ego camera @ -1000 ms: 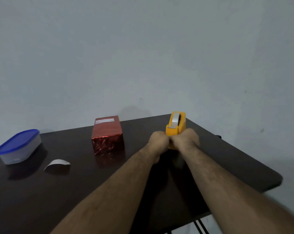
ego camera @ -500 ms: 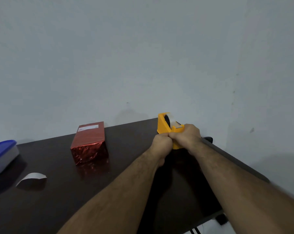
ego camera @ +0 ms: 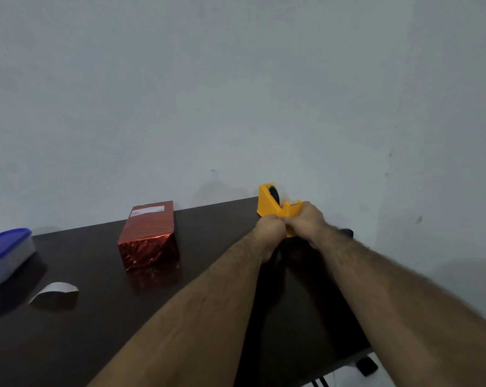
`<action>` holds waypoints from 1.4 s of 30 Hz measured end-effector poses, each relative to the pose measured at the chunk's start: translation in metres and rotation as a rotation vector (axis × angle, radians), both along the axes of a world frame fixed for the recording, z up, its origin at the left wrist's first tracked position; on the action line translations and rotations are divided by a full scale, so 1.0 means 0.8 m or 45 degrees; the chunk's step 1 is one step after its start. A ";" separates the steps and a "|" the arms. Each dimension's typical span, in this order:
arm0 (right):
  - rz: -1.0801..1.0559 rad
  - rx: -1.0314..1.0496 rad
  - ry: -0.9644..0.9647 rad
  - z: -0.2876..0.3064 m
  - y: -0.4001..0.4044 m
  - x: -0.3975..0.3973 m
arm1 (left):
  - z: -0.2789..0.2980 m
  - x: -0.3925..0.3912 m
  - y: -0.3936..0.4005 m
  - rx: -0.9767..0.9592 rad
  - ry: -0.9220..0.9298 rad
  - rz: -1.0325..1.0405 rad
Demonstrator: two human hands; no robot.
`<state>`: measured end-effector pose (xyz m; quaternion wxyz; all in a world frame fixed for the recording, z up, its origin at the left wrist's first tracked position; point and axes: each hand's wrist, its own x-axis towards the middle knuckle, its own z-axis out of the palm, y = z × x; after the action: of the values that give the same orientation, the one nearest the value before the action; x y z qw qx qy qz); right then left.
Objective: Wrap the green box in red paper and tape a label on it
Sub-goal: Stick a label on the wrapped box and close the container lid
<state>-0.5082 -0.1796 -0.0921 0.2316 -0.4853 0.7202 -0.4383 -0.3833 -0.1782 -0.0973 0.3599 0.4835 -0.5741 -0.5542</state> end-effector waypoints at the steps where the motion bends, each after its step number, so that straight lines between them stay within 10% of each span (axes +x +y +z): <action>1: -0.057 -0.001 0.008 0.001 0.003 0.007 | 0.004 0.004 0.001 -0.039 -0.024 0.000; 10: -0.174 -0.139 -0.068 0.013 0.056 0.154 | 0.035 0.170 0.064 -0.415 -0.222 0.347; 20: 0.585 -0.263 0.290 0.013 0.139 0.369 | 0.024 0.434 0.181 -0.481 -1.121 0.854; 33: 0.814 -0.441 0.532 0.043 0.046 0.418 | 0.048 0.479 0.072 -0.250 -1.746 0.432; 36: 0.816 -0.596 0.454 0.073 -0.005 0.422 | 0.083 0.477 0.018 -0.473 -1.516 0.604; 42: 0.867 -0.574 -0.044 0.130 -0.080 0.416 | 0.152 0.460 -0.037 -0.509 -0.330 0.659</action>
<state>-0.1757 -0.2437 0.0116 0.2632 -0.7271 0.4003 -0.4917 -0.0156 -0.2076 0.0241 0.5001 0.5994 -0.5705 -0.2552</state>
